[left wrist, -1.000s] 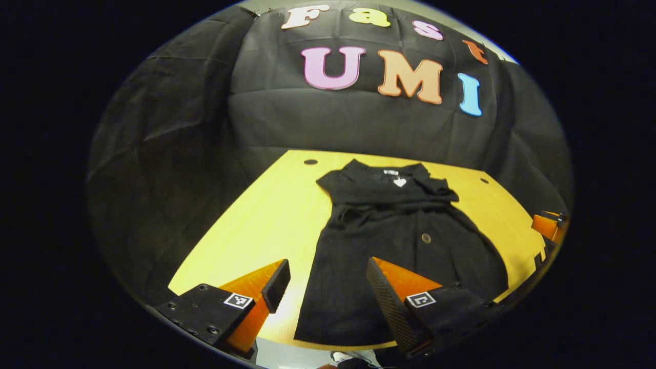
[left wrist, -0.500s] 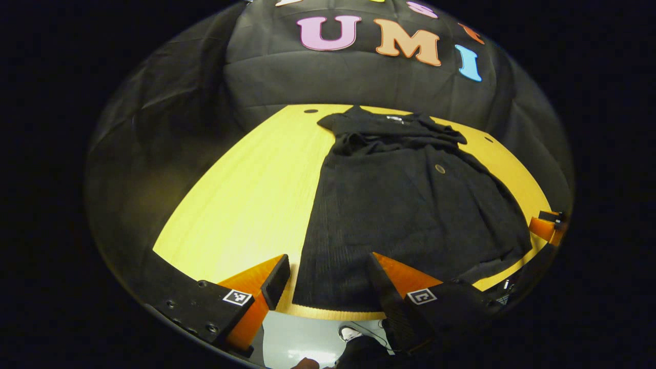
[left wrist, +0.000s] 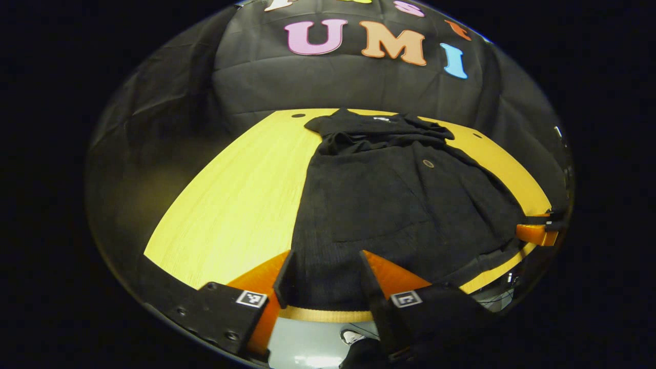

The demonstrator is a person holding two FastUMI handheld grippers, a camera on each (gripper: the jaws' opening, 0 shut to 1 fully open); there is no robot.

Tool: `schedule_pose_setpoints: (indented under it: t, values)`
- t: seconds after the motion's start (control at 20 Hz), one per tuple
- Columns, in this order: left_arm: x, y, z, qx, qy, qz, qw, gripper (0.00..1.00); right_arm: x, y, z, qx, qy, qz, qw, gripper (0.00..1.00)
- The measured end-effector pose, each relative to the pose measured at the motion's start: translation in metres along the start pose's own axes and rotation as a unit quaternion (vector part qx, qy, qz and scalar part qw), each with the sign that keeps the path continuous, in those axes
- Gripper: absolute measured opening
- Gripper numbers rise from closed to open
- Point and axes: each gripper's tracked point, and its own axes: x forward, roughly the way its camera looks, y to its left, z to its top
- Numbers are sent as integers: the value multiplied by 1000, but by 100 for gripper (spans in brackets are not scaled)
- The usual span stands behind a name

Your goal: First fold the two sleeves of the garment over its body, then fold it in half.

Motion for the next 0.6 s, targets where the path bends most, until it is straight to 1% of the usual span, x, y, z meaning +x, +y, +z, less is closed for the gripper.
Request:
schedule_pose_setpoints:
  t: [0.1, 0.15, 0.2, 0.25, 0.3, 0.4, 0.45, 0.6]
  values:
    - [4, -10, 2, -7, 0, -23, 1000, 39, 4, 11, 0, 10, 0, 24, 1000, 37]
    - [5, -10, 4, -19, 5, -26, 999, 22, 1, 11, 0, 18, 1, 26, 999, 18]
    - [6, -11, 4, -32, 16, -29, 999, 5, 2, 13, 2, 23, 4, 29, 999, 11]
    - [7, -11, 3, -47, 25, -35, 998, 2, 3, 14, 1, 28, 6, 32, 999, 4]
    - [7, -13, 5, -64, 35, -45, 996, 0, 3, 14, 2, 30, 5, 34, 999, 4]
    - [5, -14, 6, -97, 45, -62, 992, 0, 3, 14, 2, 30, 5, 35, 999, 4]
    - [4, -14, 8, -104, 46, -66, 991, 0, 2, 14, 3, 31, 3, 37, 999, 4]
    - [-3, -16, 27, -101, 22, -78, 992, 0, -3, 18, 16, 35, -16, 48, 998, 4]
